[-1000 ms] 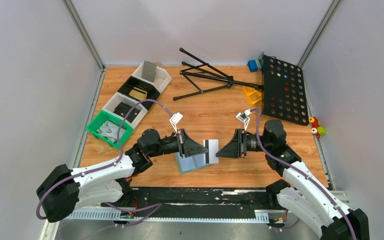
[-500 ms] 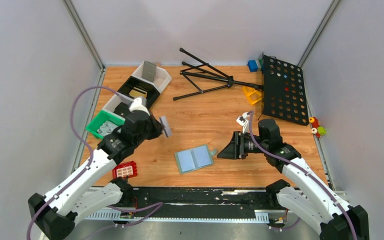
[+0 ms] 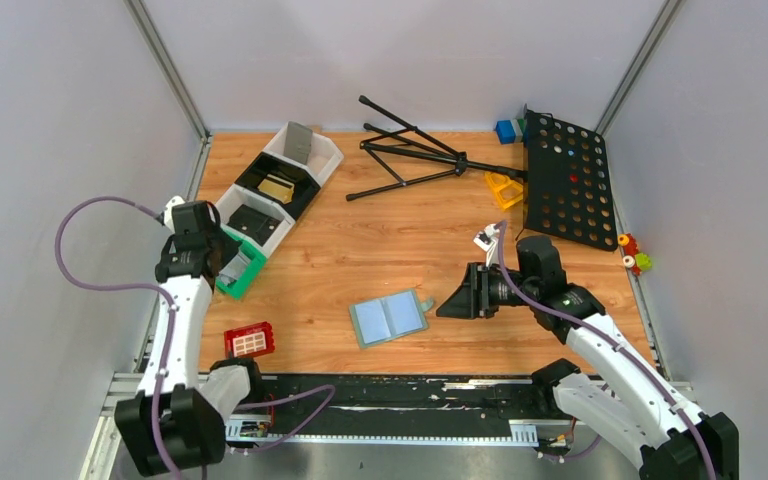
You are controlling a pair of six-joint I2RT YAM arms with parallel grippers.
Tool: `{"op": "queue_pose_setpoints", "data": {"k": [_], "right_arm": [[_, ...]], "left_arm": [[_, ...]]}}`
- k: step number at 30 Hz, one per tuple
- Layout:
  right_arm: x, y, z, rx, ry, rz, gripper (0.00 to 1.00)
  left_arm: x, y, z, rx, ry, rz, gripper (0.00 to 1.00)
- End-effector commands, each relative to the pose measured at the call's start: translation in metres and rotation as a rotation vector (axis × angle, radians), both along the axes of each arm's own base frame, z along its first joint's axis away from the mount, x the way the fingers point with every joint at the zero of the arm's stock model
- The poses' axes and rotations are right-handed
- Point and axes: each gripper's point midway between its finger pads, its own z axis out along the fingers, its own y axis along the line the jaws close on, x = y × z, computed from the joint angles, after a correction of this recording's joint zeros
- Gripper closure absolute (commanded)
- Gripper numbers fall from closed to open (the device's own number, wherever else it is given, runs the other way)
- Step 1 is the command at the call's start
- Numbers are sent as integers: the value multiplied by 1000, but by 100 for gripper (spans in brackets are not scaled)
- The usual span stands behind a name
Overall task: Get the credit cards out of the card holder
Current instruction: Place the credit card in the storage box, then close the card holder at the center of the board.
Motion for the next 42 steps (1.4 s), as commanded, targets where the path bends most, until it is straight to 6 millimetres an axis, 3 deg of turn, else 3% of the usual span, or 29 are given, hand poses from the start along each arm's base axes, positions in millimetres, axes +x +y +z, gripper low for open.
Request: {"op": "queue_pose_setpoints", "data": {"k": [1,13,18,21,24,26,27,29,33,36,38,39,40,42], "right_arm": [[1,2,16,16,-63,20,56],[5,8,26,27,-49,56,57],[6,11,27,61,-42,56,57],[5,12,26,75,-31,56,57],[5,12,26,72,-30,56,57],[7,11,23,59,-29,39,54],[8,10,22,53,-29,35,53],[11,10,18,39,-27,18,51],[20,6,2,-27,-12,-21,49],[31,-3,-14,-130,-14,-67,42],[40,-9,-21,-193,-32,-99,27],[43,-11,-24,-212,-43,-103,7],[46,-12,-27,-228,-58,-109,1],[55,-16,-35,-269,-75,-128,0]], "left_arm": [[29,6,-1,-77,-39,-34,100],[38,59,-13,-107,-49,147,100],[56,46,-28,-213,-59,45,99],[48,58,-37,-210,-3,110,98],[25,79,-42,-158,53,256,76],[16,83,-41,-141,64,286,30],[16,80,-38,-142,56,272,23],[16,72,-31,-156,35,228,19],[23,45,-3,-191,-67,60,18],[22,13,23,-201,-139,-119,18],[17,-16,31,-201,-151,-240,18],[13,-31,31,-200,-141,-291,18],[8,-45,31,-200,-133,-334,18],[-2,-75,30,-205,-126,-419,19]]}}
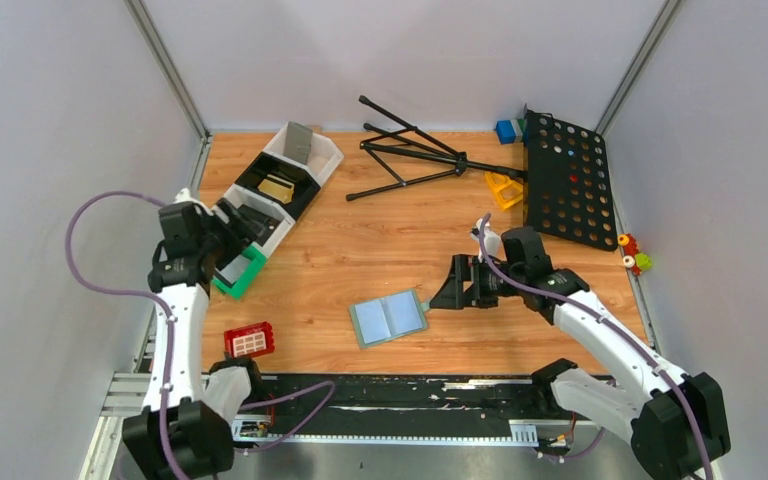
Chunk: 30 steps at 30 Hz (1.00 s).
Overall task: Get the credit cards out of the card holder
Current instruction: Close the card holder at the center of the board.
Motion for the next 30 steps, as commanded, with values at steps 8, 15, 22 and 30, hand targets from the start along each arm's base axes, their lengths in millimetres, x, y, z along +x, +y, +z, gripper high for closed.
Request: {"op": "queue_pose_setpoints", "data": {"k": [8,15,22,30], "right_arm": [[48,4,-35,-198,-83,-45,16],[64,16,-54,-271,-118,-69,24],[71,33,-76,-314,-109,-29,33],[65,40,-101,-327,-59,10,41]], "left_arm": [[-63,-136,-25,-7,49,-461,20],[-98,-179,-71,-57,142,-608,26],[-117,-217,-102,-122,212,-717,31],[-122,-244,-119,-217,237,-793,30]]}}
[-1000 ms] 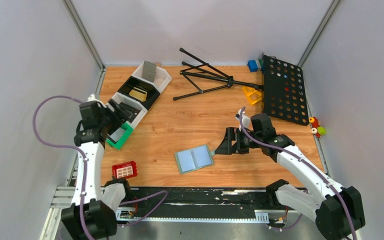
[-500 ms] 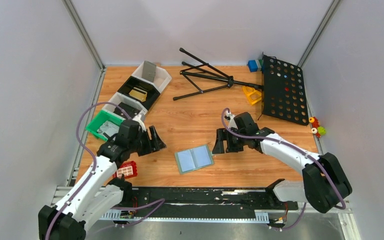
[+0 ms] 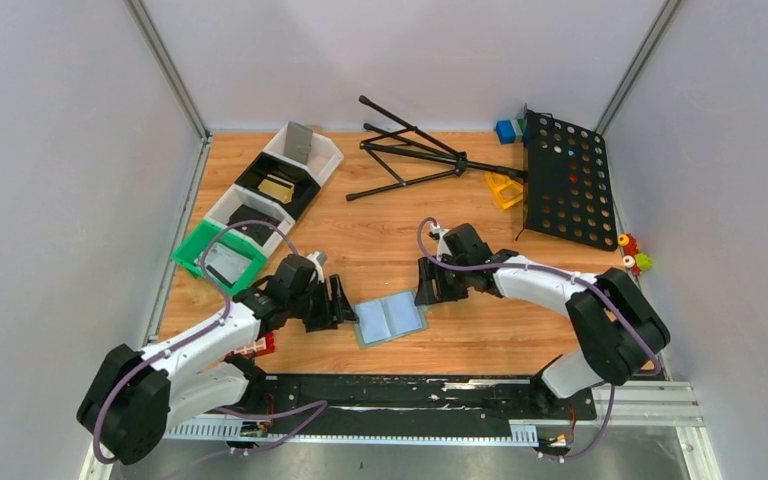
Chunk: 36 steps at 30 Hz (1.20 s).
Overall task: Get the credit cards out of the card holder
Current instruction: Close the card holder at the center of the board.
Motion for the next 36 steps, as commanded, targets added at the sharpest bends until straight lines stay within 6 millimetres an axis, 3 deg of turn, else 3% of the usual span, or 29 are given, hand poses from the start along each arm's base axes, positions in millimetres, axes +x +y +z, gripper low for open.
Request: {"op": "queue_pose_setpoints", "data": {"k": [1,9,13,19,28,32,36], "right_arm": [[13,14,4,38,-50,20,43],[-1,24,-8,66,-4,70,53],[-6,26,-8,74,0,81,60],[-14,26,-4,97,12,92,66],[-19,30,10,146,8,100,79],[-21,35,20,186,15,106,81],[-23,35,25,202,18,97,91]], "left_arm": [[11,-22,11,-114,-45,-16,30],[5,-39,2,-194,4,-55,36],[7,-50,7,-258,-8,-63,42],[17,-67,37,-399,-97,-53,57],[18,-77,57,-471,-135,-62,65],[19,-71,52,-409,-140,-60,65],[19,-43,39,-195,-140,-25,62]]}}
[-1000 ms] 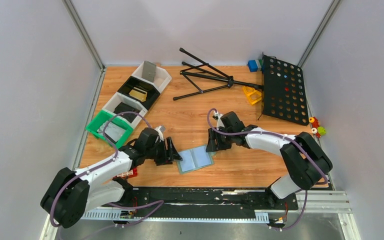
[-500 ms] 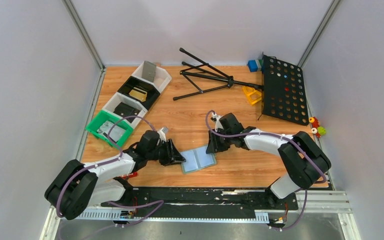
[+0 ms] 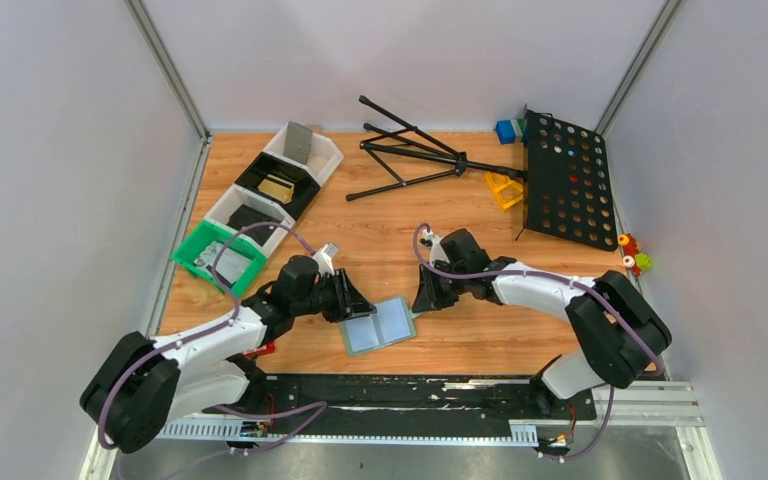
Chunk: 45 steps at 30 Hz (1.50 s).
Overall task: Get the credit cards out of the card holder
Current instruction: Close the card holder at the center of the board.
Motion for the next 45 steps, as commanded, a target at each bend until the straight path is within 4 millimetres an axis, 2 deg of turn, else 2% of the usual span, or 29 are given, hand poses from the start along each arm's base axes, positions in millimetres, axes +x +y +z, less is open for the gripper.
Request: {"op": "queue_pose_setpoints", "data": {"k": [1,3,5,7,10,16,20,28,31,33,39,45], "right_arm": [[-2,8,20,70,-8,-4,94],[-3,9,23,78,-5,-7,100],[-4,9,29,93,-14,-7,100],[-5,8,34,106,-23,-12,100],[-5,8,43,120,-36,-13,100],[-14,12,54,170,-21,10,100],[-20,21,66,257,1,29,100],[-29,37,86,396,39,66,100],[-32,43,88,415,47,79,100],[-33,45,86,414,56,84,100],[-34,50,82,434,71,83,100],[-32,54,68,412,90,76,100]], "left_arm": [[7,26,5,191,-61,42,61],[3,40,1,264,-54,59,59],[-2,49,-5,316,-38,58,53],[-10,54,-11,347,-19,29,44],[-18,58,-21,377,10,-3,38],[-26,59,-33,373,47,-14,37],[-31,40,-33,241,69,-39,37],[-35,27,-41,158,105,-56,45],[-29,19,-31,73,64,-31,50],[-23,14,-17,1,20,-6,53],[-17,12,12,-94,-70,33,62],[-18,8,17,-150,-81,22,65]]}}
